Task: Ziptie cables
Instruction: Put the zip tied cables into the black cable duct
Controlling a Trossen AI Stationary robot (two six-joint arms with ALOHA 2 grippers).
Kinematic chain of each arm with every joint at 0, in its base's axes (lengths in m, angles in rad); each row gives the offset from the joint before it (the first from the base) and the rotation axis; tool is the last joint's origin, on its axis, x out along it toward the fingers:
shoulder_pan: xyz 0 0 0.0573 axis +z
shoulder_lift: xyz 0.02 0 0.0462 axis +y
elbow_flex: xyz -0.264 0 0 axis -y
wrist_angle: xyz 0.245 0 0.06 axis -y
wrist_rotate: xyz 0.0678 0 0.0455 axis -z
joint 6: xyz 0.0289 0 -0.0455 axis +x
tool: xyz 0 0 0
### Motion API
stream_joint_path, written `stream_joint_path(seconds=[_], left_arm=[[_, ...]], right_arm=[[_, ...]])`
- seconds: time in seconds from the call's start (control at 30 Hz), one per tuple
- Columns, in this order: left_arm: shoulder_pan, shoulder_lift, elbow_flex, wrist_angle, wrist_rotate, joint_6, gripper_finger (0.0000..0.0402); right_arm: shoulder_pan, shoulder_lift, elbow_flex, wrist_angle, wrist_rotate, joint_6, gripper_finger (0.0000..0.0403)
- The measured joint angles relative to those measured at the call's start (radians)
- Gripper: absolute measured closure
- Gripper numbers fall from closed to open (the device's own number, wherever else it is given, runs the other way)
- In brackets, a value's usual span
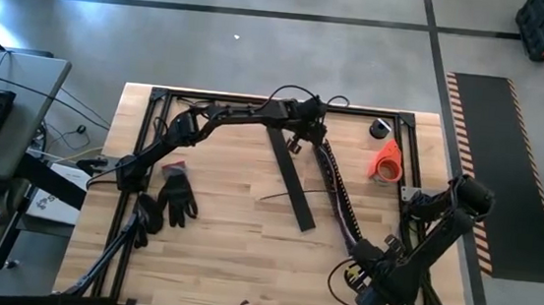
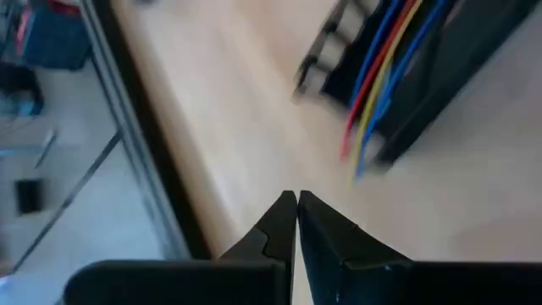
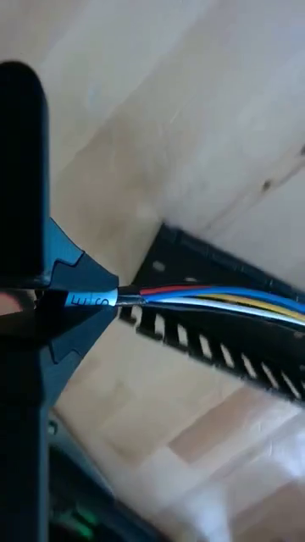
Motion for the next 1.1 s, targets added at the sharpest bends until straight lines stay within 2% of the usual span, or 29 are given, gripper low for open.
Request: stream_joint_path(seconds=[0.23,0.5,0.57,0.67,0.8,0.87,0.93,1.03,1.1], left_arm=[[-0.057,-0.071,0.0,-0.101,0.09,-0.077,0.0401],[-0.107,-0.155,0.0,-0.219,0.25,-0.22,0.0401],[-0.112,-0.174,0.0,-0.259,0.275,-0.278,0.0401],[-0.111,-0.197,0.0,-0.319,0.329,-0.402,0.0401],[-0.118,-0.208,-0.028,-0.353,0.398,-0.513,0.0401],[-0.125,-0.213,-0.078,-0.34,0.403,-0.534,0.0401],[-0.126,-0.226,-0.148,-0.287,0.423,-0.56,0.0401],[-0.122,-0.273,-0.291,-0.146,0.495,-0.628,0.0401],[-0.121,-0.328,-0.404,-0.028,0.489,-0.674,0.0402]], right_arm=[[0.024,0.0,0.005,-0.104,0.01,0.095,0.0403],[0.054,0.0,-0.111,0.192,-0.049,0.033,0.0391],[0.059,0.0,-0.122,0.203,-0.123,0.021,0.0365],[0.068,-0.001,-0.106,0.132,-0.242,-0.008,0.0306],[0.091,-0.028,-0.024,0.014,-0.277,-0.059,0.022],[0.112,-0.049,0.012,-0.036,-0.198,-0.038,0.0182],[0.144,-0.081,0.026,-0.049,-0.033,0.029,0.0153],[0.193,-0.115,0.004,-0.038,0.252,0.141,0.0132],[0.205,-0.118,-0.03,-0.038,0.352,0.195,0.0129]])
